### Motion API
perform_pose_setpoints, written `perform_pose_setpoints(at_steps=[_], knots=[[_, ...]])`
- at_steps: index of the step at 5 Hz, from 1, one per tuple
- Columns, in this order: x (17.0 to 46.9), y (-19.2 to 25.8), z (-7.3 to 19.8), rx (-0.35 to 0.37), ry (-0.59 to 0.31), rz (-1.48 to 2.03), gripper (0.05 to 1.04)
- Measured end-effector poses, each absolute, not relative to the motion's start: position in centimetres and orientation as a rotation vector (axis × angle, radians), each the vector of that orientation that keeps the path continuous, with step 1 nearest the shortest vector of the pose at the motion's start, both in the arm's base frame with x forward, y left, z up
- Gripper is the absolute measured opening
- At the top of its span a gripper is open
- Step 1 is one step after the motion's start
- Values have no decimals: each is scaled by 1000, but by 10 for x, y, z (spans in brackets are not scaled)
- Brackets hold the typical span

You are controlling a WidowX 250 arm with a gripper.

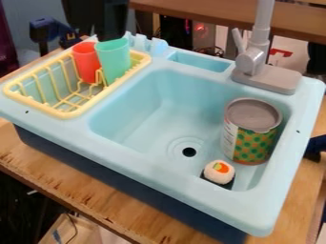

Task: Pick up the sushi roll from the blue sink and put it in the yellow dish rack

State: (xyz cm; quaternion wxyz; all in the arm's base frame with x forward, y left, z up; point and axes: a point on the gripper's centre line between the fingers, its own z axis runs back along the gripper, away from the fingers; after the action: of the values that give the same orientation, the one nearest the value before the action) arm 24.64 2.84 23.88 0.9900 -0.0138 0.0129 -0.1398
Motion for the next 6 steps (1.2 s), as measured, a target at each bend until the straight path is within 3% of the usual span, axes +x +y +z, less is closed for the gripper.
perform_pose_setpoints(at_steps=[1,4,6], knots=[[247,28,233,-35,48,-277,1003],[218,-58,206,-91,32,-363,1003],[219,-91,178,-70,27,-365,1003]])
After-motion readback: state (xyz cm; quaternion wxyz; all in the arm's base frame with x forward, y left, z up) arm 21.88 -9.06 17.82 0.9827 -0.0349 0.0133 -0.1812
